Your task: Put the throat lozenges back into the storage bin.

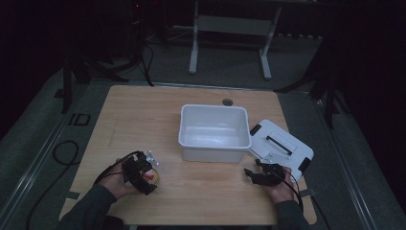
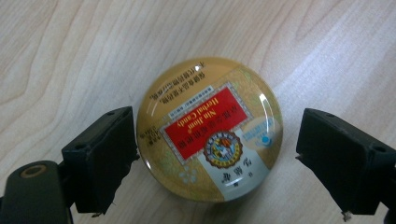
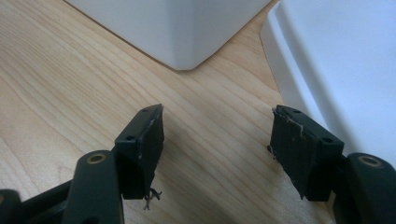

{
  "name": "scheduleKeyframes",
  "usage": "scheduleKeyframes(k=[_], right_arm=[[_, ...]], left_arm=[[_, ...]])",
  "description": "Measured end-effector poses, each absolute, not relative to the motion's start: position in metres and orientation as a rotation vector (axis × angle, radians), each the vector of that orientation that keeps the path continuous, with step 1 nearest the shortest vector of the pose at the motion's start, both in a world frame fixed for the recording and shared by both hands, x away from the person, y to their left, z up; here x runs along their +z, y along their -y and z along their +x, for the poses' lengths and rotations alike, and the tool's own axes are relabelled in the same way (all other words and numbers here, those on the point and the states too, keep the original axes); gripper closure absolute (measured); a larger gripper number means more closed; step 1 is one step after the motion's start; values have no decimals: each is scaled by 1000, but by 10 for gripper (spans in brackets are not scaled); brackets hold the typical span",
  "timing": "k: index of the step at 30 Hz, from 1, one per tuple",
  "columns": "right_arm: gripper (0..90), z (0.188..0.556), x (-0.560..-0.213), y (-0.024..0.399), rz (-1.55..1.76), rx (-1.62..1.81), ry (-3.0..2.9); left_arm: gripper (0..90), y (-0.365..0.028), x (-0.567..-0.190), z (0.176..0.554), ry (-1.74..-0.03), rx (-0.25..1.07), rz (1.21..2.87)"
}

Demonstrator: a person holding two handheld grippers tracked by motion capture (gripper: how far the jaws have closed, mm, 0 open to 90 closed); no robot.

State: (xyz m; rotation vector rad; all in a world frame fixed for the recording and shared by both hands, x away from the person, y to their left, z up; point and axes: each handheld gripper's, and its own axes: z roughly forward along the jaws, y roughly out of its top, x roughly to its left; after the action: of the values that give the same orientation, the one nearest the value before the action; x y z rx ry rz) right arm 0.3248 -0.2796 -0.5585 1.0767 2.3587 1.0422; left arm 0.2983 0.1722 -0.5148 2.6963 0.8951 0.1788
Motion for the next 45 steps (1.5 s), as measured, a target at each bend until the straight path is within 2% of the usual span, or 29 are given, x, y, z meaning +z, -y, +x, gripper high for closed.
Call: scheduleKeyframes(k=[13, 17, 26, 45], right_arm=[[342, 325, -559, 280, 1076, 1042, -2359], [342, 325, -559, 280, 1076, 1042, -2360], [340, 325, -559, 279, 1075, 1042, -2360], [337, 325, -559, 279, 1075, 1043, -2361]], left_arm=[[151, -169, -517, 305, -883, 139, 2755], [194, -167, -518, 305, -871, 156, 2774], [199, -166, -516, 305, -814, 153, 2820], [208, -170, -506, 308, -836, 196, 2806]])
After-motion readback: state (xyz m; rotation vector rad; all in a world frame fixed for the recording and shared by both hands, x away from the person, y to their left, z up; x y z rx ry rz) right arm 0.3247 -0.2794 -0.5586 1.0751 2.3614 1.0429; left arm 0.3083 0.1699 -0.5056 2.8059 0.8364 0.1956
